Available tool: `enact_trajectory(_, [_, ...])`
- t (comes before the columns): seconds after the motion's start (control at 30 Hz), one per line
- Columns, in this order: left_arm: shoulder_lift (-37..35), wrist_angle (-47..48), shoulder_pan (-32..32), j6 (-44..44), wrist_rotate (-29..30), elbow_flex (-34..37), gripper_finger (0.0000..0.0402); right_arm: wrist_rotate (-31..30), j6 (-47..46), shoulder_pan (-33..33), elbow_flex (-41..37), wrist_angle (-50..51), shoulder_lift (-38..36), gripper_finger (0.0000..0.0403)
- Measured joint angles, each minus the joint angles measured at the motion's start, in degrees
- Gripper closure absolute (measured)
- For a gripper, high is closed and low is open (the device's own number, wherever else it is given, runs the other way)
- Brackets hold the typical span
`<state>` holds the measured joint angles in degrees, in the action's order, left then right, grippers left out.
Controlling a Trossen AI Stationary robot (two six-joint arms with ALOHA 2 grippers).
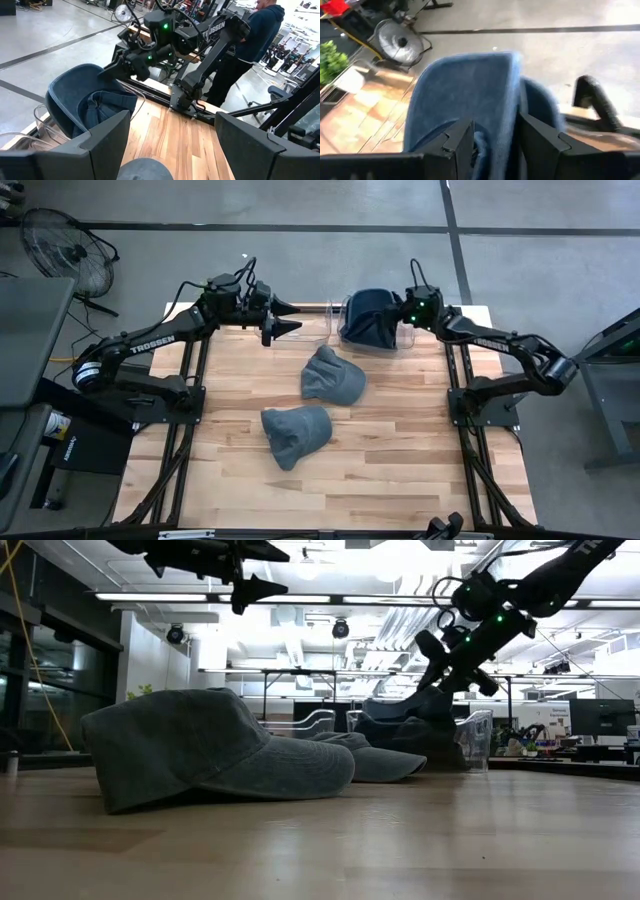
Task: Pick & Place hat
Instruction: Put the blue cap into the right transparent bin, then put the top gray cap into the left transparent bin
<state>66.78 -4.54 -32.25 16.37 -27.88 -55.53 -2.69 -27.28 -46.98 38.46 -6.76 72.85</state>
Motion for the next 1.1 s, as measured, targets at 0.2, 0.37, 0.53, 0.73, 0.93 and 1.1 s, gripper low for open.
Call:
enact_trajectory(0.2, [0.0,0.0,0.0,0.0,-0.1,0.0,0.0112,0.2,0.3,-1.1,0.1,2.0,-4.6,0.0259])
enact_trajectory(0.37, [0.0,0.5,0.0,-1.1,-0.4,0.0,0.0112,4.5,0.6,-0.9,0.1,2.0,-8.9,0.0268])
enact_trajectory(0.53, [0.0,2.6,0.0,-2.9,-0.3,0.0,0.0112,10.0,0.6,1.8,0.1,2.3,-12.8,0.0281])
enact_trajectory(0.73, [0.0,7.2,0.0,-4.6,0.0,0.0,0.0112,9.5,-3.0,8.5,0.2,5.0,-17.6,0.0295])
enact_trajectory(0.93, [0.5,11.6,0.8,-6.1,1.3,0.0,0.0112,9.3,-9.7,16.7,0.2,10.1,-18.9,0.0298])
enact_trajectory(1.1, [1.9,14.4,3.6,-6.8,4.4,0.0,0.0112,8.9,-14.3,23.7,0.2,15.3,-18.1,0.0298])
